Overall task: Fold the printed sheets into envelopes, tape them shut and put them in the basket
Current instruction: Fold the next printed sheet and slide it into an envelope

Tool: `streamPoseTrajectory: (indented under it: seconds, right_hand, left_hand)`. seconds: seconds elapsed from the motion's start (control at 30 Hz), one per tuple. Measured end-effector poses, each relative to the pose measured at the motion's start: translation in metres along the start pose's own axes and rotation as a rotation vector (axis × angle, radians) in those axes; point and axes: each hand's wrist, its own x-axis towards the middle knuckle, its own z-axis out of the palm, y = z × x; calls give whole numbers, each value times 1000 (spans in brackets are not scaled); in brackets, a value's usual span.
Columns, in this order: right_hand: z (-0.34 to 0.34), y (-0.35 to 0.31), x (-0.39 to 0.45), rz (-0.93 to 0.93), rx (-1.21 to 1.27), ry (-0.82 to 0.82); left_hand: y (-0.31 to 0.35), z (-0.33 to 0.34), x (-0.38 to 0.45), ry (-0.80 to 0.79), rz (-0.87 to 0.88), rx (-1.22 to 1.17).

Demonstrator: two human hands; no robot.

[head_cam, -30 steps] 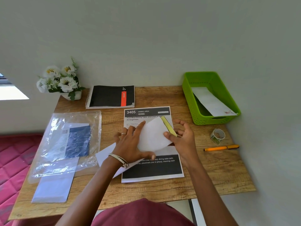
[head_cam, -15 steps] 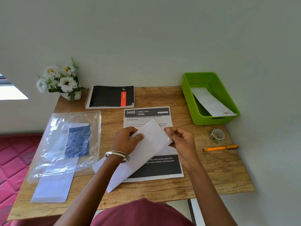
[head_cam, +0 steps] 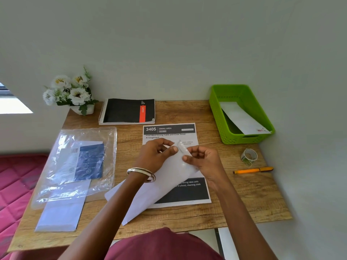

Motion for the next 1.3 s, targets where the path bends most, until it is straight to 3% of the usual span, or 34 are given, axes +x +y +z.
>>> streamPoseTrajectory:
  seconds: [0.33, 0.57, 0.77, 0.87, 0.93, 1.0, 1.1, 1.3]
  right_hand:
    - [6, -15, -1, -32, -9, -71]
    - [0, -8, -6, 64, 88, -127]
    - [2, -10, -8, 55, 224, -161]
    - [3, 0, -8, 12, 77, -295]
    - [4, 5, -8, 30, 33, -339]
    - [4, 6, -8, 121, 74, -321]
    - [4, 4, -6, 286, 76, -279]
    - [6, 2, -4, 458, 217, -177]
  left_hand:
    - [17, 7, 7, 120, -20, -129]
    - [16, -7, 12, 203, -107, -206]
    - [32, -17, 23, 405, -64, -336]
    - [43, -30, 29, 453, -88, -508]
    - [46, -39, 35, 434, -127, -760]
    - [46, -46, 39, 363, -100, -1092]
    - [45, -54, 41, 270, -31, -1392]
    - [28, -51, 35, 246, -57, -1621]
